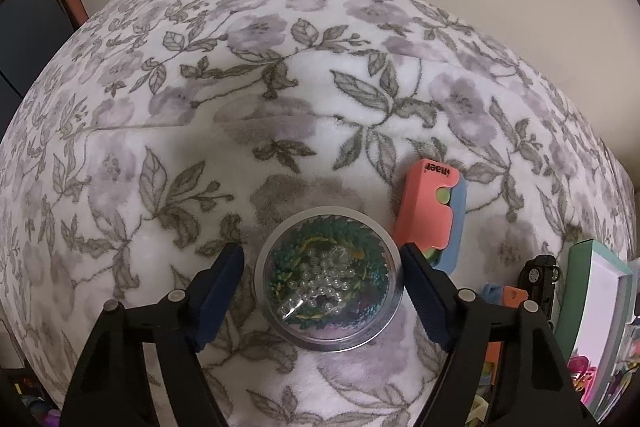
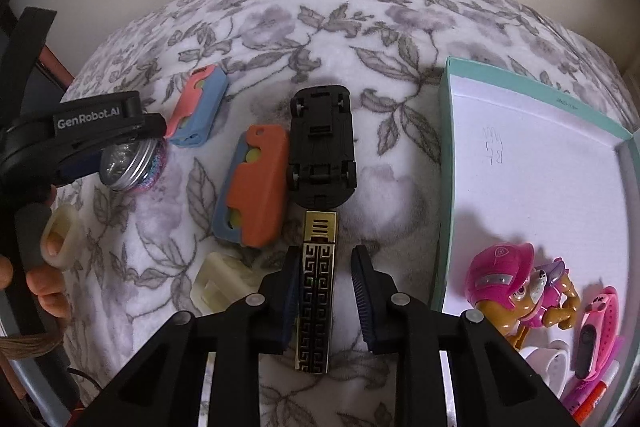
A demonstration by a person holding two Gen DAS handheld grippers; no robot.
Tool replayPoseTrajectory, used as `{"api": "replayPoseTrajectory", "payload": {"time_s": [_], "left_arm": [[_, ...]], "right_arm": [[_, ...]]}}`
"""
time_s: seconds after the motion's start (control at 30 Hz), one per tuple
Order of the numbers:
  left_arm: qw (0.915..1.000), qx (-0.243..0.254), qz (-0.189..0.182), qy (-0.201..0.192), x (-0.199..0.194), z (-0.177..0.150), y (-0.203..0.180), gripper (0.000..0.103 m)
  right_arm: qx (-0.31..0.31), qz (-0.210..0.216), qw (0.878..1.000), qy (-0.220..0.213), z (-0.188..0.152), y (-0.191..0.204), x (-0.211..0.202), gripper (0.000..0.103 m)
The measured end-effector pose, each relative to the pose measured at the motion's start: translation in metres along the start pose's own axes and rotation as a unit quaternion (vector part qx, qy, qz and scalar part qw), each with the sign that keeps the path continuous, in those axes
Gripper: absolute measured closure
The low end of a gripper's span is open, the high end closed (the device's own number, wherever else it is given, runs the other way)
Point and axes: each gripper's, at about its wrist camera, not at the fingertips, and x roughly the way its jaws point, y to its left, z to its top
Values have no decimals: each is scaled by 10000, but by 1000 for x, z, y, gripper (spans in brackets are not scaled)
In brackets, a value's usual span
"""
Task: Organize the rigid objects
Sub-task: 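Grasp the round bead tin with the left gripper while the right grasps the gold-patterned band, then lift and carry the tin and the gold band over the tray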
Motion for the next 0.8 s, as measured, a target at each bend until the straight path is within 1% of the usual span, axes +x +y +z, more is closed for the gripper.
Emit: {"api": "replayPoseTrajectory", "payload": {"time_s": [0.1,0.13,0.17,0.2,0.23,0.33,0.47,0.6,0.7,0.8], "left_arm": [[10000,-32,-18,-7,0,0,1,23],[10000,-32,-25,-4,0,0,1,24],[10000,-24,-46,-6,-1,0,0,30],[10000,2,-61,-13,-2,0,-1,30],[10000,43,-24,-12,-2,0,-3,30],[10000,85,4,-13,-2,-1,-4,30],[9999,-53,-32,138,-3,1,0,31],[9998,-117,34,152,-5,2,3,31],[9998,-178,-46,96,-13,5,6,31],[9997,-192,-95,-99,-29,10,6,31]], "right_arm": [[-3,-10,10000,-13,1,-1,0,76],[5,-12,10000,-16,1,0,0,77],[18,-29,10000,-10,1,1,0,79],[48,-8,10000,-9,2,1,0,84],[79,17,10000,-11,2,0,0,87],[168,73,9998,-8,3,-4,-2,87],[184,96,9998,-51,4,-5,-6,87],[260,225,9993,-123,7,-8,-13,87],[344,275,9988,-229,10,-12,-21,87],[454,355,9976,-386,14,-19,-35,87]]}}
